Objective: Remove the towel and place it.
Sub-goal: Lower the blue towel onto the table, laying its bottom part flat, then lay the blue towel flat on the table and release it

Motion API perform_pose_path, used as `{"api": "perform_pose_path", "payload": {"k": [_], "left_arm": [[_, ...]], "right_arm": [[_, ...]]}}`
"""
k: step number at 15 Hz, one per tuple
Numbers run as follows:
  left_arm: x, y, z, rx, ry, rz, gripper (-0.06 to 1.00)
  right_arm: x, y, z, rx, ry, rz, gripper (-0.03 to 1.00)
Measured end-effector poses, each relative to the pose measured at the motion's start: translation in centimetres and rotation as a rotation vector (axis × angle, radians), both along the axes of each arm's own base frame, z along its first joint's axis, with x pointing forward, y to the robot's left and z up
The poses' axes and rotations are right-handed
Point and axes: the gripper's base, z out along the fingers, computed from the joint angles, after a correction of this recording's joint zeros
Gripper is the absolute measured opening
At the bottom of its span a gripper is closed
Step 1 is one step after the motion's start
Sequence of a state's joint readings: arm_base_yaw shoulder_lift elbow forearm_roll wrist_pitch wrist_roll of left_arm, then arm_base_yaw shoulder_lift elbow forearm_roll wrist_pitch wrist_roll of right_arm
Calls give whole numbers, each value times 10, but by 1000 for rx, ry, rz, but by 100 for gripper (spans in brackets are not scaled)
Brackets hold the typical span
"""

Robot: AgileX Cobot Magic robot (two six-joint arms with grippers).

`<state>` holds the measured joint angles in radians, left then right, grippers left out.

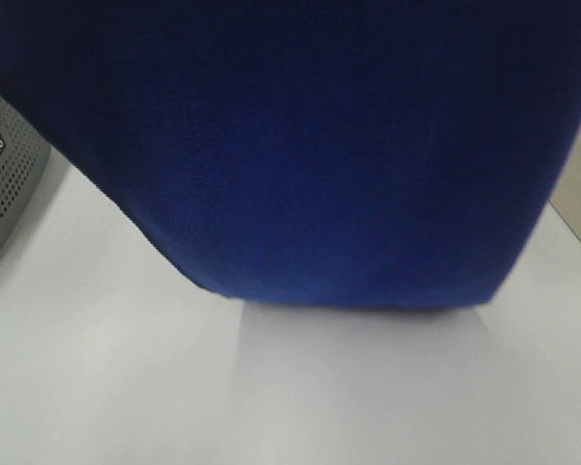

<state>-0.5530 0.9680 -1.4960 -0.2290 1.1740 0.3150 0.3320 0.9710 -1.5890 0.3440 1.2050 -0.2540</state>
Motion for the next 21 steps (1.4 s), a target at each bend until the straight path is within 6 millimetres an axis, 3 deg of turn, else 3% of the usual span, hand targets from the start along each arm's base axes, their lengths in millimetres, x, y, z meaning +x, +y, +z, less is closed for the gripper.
{"api": "perform_pose_path", "payload": {"k": [3,4,6,8,12,13,14,16,18,21], "left_arm": [[-19,13,32,-62,-115,3,0],[-15,17,44,-37,-173,46,0],[5,14,43,42,-194,111,0],[46,1,30,171,-194,180,0],[146,-29,8,444,-362,320,0],[173,-33,8,477,-419,362,0],[184,-34,11,479,-453,386,0],[233,-35,33,407,-645,497,0],[268,-44,39,375,-759,519,0],[299,-59,20,447,-768,479,0]], "right_arm": [[-13,1,20,49,-106,63,2],[-2,6,21,47,-131,83,2],[24,13,15,28,-120,69,2],[67,22,2,-33,-107,20,2],[178,46,-29,-130,-257,-79,2],[204,52,-28,-141,-347,-96,2],[229,58,-21,-135,-437,-117,2],[264,69,-13,-116,-543,-141,2],[289,74,0,-90,-630,-161,2],[304,64,-5,-100,-602,-180,2]]}}
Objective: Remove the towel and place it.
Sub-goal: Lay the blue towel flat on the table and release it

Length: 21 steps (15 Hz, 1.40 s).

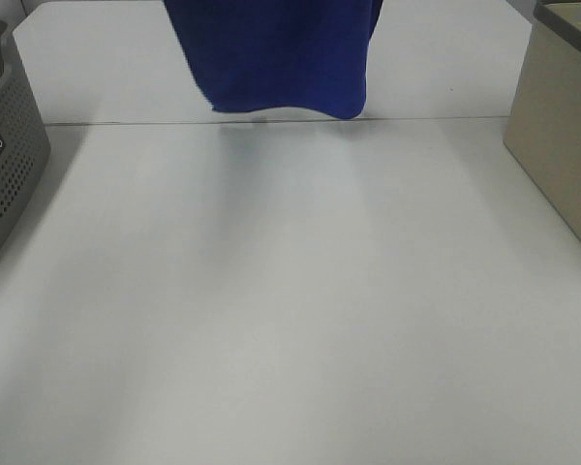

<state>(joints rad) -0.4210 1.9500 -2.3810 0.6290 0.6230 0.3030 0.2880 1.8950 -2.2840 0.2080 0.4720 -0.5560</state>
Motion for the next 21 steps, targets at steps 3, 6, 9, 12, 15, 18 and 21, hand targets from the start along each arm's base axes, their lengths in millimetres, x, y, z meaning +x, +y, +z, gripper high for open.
{"api": "perform_pose_path", "payload": {"k": [3,6,9,12,15,18,21], "left_arm": [[8,-2,-23,33,150,34,0],[-5,-8,-49,144,452,38,0],[-15,-11,-63,146,626,10,0],[-26,-13,-71,110,703,-44,0],[-42,-12,-98,113,842,-80,0],[-62,-10,-125,100,977,-116,0],[-82,-9,-147,51,1095,-159,0]], "right_arm": [[14,-19,-28,-46,198,-17,2],[20,-20,-73,-125,513,-4,2],[11,-23,-89,-193,702,-5,2],[6,-26,-95,-235,791,-8,2],[4,-26,-112,-243,866,-13,2],[-8,-27,-145,-267,1010,0,2],[-37,-33,-163,-285,1118,7,2]]}}
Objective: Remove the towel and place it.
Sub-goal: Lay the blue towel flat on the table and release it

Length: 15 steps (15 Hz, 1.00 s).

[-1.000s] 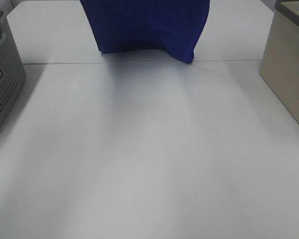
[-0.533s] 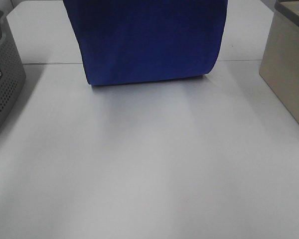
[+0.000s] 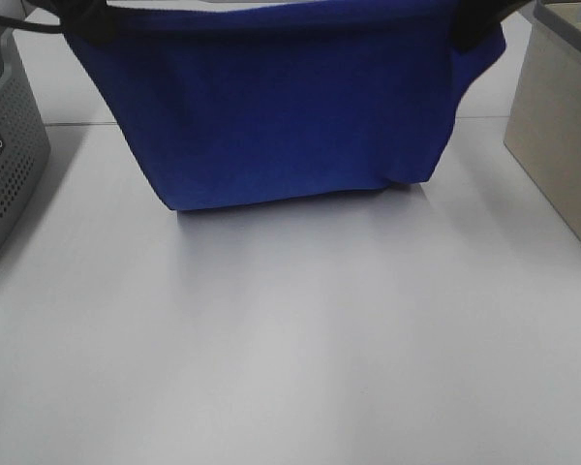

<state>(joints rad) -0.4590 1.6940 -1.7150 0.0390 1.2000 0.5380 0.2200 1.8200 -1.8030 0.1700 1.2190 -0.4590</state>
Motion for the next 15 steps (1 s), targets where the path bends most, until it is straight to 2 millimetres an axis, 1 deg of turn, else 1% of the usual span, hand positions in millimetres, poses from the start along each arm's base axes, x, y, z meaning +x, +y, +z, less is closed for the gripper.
{"api": "perform_pose_path", "payload": {"k": [3,4,5,8,9,10,15], "left_arm": [[-22,0,-17,-64,111,0,0],[-27,0,-21,-71,132,2,0],[-35,2,-27,-83,166,9,0],[-60,8,-43,-129,252,27,0],[-70,9,-44,-158,274,30,0],[-89,12,-51,-202,329,35,0],[-134,25,-60,-294,411,67,0]], "right_arm": [[-33,-7,-24,-23,119,1,2],[-39,-8,-29,-21,140,0,2],[-50,-9,-38,-21,184,0,2],[-80,-13,-53,-10,265,2,2],[-87,-14,-58,-10,287,0,2],[-105,-16,-64,2,326,-6,2],[-160,-21,-86,71,448,-31,2]]}}
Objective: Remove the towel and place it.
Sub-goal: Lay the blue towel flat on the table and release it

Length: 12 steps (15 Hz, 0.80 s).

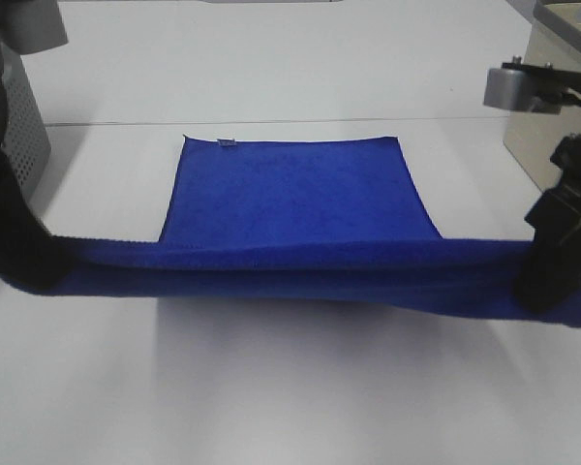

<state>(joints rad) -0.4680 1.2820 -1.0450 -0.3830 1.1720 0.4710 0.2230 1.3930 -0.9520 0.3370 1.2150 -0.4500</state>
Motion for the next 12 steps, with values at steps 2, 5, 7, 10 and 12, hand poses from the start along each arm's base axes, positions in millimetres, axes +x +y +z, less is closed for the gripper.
{"api": "perform_pose_path", "payload": {"k": [2,5,7,10,12], "left_arm": [[-18,4,-5,-50,53,31,0],[-42,11,-20,-77,133,81,0],[-52,13,-32,-93,206,110,0],[-60,14,-48,-94,289,136,0],[-64,15,-55,-92,321,150,0]], "right_arm": [[-21,-3,-8,13,36,-8,2],[-46,-5,-11,53,47,-24,2],[-60,-7,-18,61,75,-31,2],[-70,-8,-24,67,97,-37,2],[-70,-8,-24,70,99,-38,2]]}}
